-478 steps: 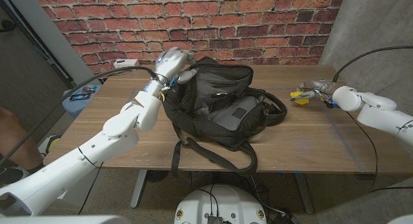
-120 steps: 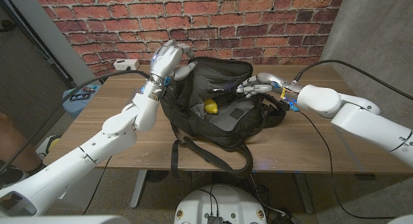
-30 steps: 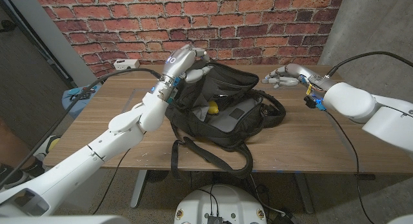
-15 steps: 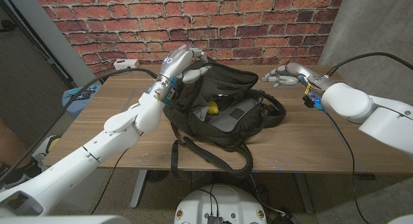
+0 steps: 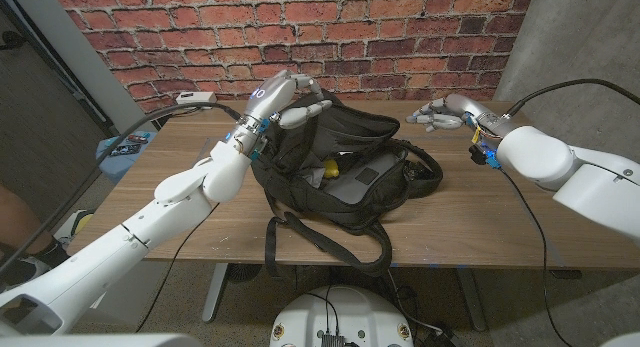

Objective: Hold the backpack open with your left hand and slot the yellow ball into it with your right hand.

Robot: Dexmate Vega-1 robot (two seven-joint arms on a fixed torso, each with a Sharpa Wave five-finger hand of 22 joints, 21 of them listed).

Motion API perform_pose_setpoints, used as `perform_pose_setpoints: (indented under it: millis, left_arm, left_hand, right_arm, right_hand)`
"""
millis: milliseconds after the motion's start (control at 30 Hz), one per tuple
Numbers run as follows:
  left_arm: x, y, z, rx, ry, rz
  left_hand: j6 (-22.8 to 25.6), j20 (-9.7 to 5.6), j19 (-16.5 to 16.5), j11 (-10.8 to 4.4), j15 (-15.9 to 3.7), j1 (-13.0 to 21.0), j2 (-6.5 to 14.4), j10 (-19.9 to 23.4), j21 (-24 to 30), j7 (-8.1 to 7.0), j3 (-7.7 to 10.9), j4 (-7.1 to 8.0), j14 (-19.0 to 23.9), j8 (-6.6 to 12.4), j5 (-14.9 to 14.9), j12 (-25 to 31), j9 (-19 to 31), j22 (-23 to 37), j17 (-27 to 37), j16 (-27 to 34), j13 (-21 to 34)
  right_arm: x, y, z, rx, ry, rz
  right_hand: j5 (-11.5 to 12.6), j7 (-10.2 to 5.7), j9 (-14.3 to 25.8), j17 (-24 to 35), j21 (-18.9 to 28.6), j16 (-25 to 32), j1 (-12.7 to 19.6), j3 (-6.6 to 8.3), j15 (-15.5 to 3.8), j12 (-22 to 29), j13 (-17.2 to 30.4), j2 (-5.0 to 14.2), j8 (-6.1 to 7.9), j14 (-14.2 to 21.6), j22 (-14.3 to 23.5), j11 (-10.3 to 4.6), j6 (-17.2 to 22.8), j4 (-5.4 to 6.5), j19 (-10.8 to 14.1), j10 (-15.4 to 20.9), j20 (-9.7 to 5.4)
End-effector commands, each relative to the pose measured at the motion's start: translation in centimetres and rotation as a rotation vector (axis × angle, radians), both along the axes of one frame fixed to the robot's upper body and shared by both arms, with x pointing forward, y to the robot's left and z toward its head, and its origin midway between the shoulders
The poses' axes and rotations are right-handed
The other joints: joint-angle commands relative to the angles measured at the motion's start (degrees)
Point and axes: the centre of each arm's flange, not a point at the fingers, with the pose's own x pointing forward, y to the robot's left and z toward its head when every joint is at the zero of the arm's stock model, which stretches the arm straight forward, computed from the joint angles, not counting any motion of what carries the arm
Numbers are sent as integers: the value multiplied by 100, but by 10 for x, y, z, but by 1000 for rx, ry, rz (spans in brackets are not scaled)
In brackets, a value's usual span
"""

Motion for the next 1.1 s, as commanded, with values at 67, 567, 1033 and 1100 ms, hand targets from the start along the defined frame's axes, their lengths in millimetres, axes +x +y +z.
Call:
perform_pose_setpoints:
  millis: [67,567,1033,1100]
  left_arm:
    - [7,-1,6,15,44,-27]
    - [10,8,6,-12,116,-23]
    - [8,22,0,-63,118,-5]
    - [10,26,-1,-70,123,1]
  left_hand:
    - [-284,79,-189,159,129,-384,-21,-337,-129,89,-61,160,-341,-306,-30,-237,-42,15,-113,-102,-134]
    - [-1687,462,-1005,656,638,-1103,100,-1816,-1172,-73,27,90,-2357,-1788,-14,-1397,-73,-62,-1301,-253,-1005]
    - [-2447,347,-1189,665,739,-1404,302,-2525,-1647,-297,102,90,-3104,-2506,-8,-1623,-106,-70,-1671,-265,-1414]
    - [-2441,347,-1202,656,736,-1414,306,-2529,-1663,-305,103,92,-3112,-2515,-8,-1620,-106,-70,-1676,-262,-1425]
  right_arm:
    - [1,-5,6,-3,-4,-18]
    - [5,-6,14,-22,6,-13]
    - [22,2,17,-16,20,21]
    - [26,4,16,-18,27,24]
  right_hand:
    - [-8,-5,1,1,9,19,-11,-22,-114,-11,28,28,24,-26,28,25,-37,-22,-46,-2,-12]
    - [-8,15,-2,-7,-23,-16,-40,-37,-71,-67,39,35,9,-113,26,55,-94,-24,-151,-81,28]
    - [-6,17,-4,-14,-27,-26,-54,-45,-66,-85,48,38,5,-134,25,59,-120,-27,-180,-92,33]
    - [-6,13,-4,-14,-26,-29,-57,-46,-62,-88,50,40,5,-140,25,61,-122,-27,-180,-94,30]
